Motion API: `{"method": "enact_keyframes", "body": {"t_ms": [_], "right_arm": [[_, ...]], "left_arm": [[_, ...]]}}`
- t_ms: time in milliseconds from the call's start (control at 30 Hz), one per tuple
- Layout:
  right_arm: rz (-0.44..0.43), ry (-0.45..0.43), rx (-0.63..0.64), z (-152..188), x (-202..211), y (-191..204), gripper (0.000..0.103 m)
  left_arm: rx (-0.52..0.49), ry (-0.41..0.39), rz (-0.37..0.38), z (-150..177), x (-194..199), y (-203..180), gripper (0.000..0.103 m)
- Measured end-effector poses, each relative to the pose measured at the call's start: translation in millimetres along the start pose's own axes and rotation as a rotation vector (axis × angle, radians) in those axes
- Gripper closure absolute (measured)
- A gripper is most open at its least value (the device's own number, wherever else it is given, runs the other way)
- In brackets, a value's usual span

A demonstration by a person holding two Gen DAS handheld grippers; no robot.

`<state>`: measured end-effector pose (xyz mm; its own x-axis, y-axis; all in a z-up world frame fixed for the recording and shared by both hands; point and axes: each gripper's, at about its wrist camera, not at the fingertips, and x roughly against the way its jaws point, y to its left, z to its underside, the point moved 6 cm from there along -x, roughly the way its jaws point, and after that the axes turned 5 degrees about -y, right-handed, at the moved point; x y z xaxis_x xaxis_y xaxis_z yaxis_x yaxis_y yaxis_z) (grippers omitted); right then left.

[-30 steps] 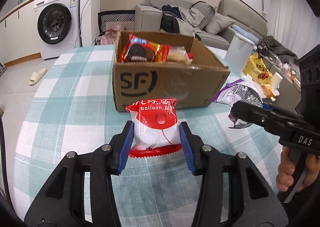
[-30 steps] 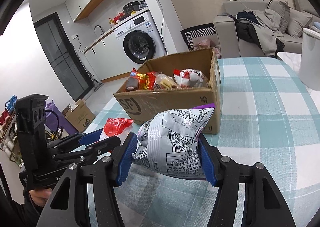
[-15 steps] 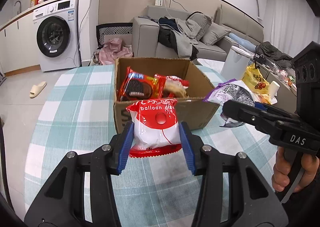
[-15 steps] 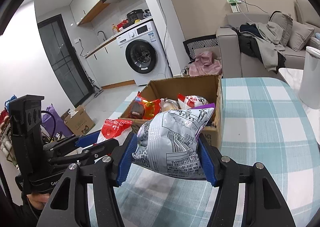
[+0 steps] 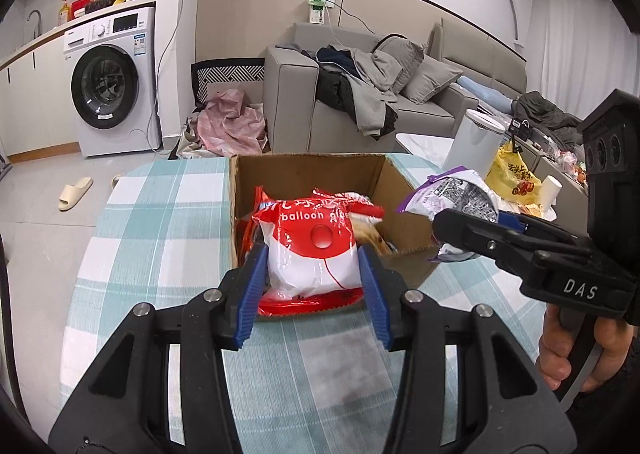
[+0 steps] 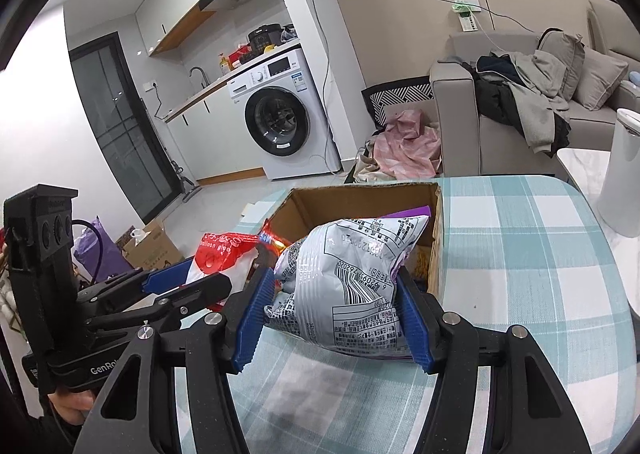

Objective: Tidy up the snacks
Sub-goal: 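Carry the balloon pack with the left gripper while the right gripper carries the silver bag over the box, then open the left gripper over the box while the right gripper releases the silver bag into it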

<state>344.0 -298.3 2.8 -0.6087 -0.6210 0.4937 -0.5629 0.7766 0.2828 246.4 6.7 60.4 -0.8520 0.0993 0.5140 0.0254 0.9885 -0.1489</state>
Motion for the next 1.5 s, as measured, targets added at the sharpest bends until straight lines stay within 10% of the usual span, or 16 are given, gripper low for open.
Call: {"method": "enact_keyframes", "body": {"t_ms": [1500], "right_arm": [[0.059,0.033,-0.049,-34,-79,-37,0.038]], "left_arm": [[-0.015,0.064,-0.022,-34,-121,20,0.059]]}}
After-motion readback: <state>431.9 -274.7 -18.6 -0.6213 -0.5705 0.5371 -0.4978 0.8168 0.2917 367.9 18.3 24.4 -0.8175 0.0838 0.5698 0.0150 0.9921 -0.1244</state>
